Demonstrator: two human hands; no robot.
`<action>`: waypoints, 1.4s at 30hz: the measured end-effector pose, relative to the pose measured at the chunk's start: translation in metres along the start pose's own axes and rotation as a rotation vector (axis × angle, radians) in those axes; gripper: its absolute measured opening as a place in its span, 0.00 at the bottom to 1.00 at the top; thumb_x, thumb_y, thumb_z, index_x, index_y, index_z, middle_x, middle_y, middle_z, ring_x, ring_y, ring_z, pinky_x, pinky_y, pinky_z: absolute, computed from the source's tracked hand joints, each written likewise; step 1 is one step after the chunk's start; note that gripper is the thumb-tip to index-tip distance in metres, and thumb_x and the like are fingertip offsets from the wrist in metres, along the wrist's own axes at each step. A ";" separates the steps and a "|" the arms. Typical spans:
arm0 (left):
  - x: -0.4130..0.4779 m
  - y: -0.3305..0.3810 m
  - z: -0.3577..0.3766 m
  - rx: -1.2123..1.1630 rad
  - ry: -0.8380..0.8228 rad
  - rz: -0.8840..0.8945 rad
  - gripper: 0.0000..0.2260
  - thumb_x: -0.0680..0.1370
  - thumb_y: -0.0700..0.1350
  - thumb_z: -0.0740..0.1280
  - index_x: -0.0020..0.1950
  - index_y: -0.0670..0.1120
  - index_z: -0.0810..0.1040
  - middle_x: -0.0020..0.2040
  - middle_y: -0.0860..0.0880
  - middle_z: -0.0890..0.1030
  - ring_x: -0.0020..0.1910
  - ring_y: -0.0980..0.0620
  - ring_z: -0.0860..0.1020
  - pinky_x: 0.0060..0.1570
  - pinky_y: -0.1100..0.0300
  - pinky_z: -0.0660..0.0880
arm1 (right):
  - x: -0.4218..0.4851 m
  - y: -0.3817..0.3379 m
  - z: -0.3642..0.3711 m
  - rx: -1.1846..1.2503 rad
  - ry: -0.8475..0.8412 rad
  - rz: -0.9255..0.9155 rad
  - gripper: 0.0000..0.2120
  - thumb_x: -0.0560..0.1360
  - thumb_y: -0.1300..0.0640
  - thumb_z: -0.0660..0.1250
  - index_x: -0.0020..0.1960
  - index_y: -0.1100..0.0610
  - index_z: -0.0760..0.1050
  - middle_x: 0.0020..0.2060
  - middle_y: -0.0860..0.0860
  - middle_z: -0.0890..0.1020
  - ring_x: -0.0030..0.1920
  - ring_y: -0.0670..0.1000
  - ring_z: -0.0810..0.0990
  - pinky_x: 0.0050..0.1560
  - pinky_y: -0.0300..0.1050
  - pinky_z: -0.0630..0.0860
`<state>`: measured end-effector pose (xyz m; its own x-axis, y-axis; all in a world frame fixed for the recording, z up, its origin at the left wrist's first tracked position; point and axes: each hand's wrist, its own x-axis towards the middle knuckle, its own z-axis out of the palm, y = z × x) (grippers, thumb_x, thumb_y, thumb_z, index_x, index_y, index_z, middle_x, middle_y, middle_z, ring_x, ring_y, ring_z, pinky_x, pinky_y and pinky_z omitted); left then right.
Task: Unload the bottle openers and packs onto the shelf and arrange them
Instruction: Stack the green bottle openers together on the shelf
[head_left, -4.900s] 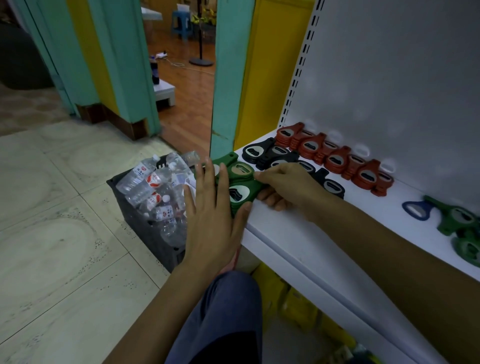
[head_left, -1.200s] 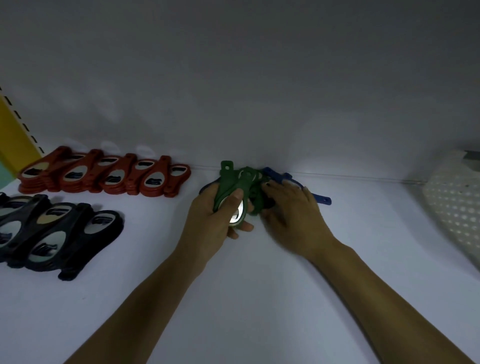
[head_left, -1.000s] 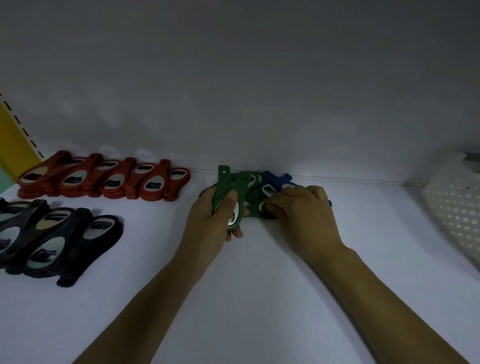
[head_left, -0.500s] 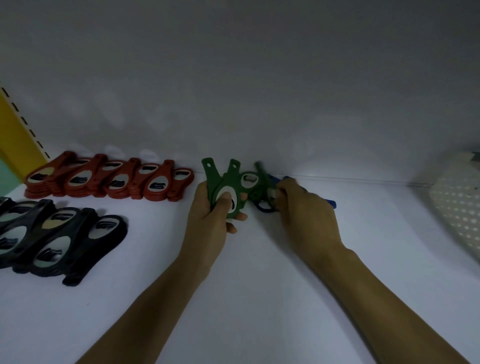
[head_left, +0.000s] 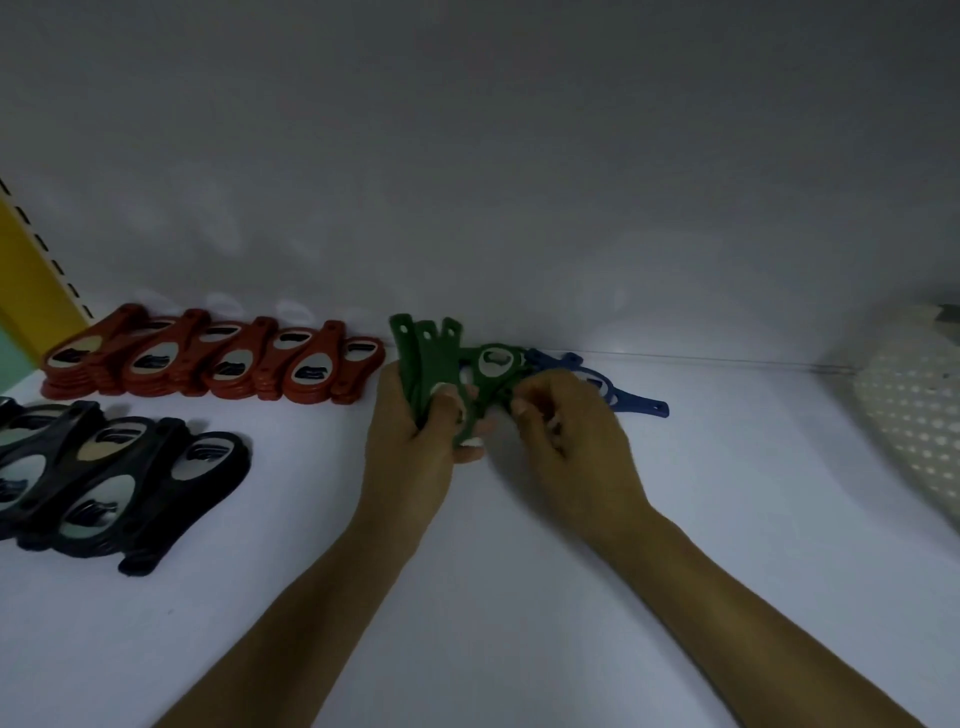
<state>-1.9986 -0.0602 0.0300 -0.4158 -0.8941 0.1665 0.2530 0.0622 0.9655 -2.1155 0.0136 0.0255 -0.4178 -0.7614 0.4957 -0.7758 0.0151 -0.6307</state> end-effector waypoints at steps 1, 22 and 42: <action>0.001 0.001 0.000 -0.056 0.034 -0.013 0.13 0.80 0.37 0.59 0.57 0.55 0.71 0.47 0.52 0.82 0.40 0.52 0.84 0.30 0.62 0.78 | 0.000 0.000 0.002 -0.136 -0.060 -0.095 0.08 0.78 0.57 0.64 0.55 0.59 0.77 0.51 0.53 0.81 0.52 0.49 0.76 0.53 0.44 0.72; 0.002 0.001 -0.003 0.043 0.056 -0.007 0.09 0.81 0.38 0.59 0.58 0.49 0.71 0.44 0.50 0.82 0.28 0.55 0.79 0.24 0.67 0.70 | 0.020 0.002 0.001 -0.666 -0.123 -0.365 0.01 0.71 0.61 0.72 0.41 0.57 0.80 0.35 0.53 0.83 0.37 0.55 0.79 0.41 0.44 0.71; -0.011 0.004 0.002 0.224 -0.191 0.069 0.08 0.79 0.44 0.64 0.55 0.55 0.70 0.47 0.53 0.82 0.32 0.54 0.82 0.26 0.68 0.72 | 0.019 -0.008 -0.014 0.711 0.114 0.286 0.07 0.74 0.62 0.69 0.45 0.56 0.71 0.32 0.46 0.81 0.32 0.47 0.81 0.35 0.39 0.79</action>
<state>-1.9945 -0.0498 0.0327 -0.5668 -0.7859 0.2471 0.0961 0.2348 0.9673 -2.1241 0.0086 0.0481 -0.6323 -0.7183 0.2904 -0.1569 -0.2484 -0.9559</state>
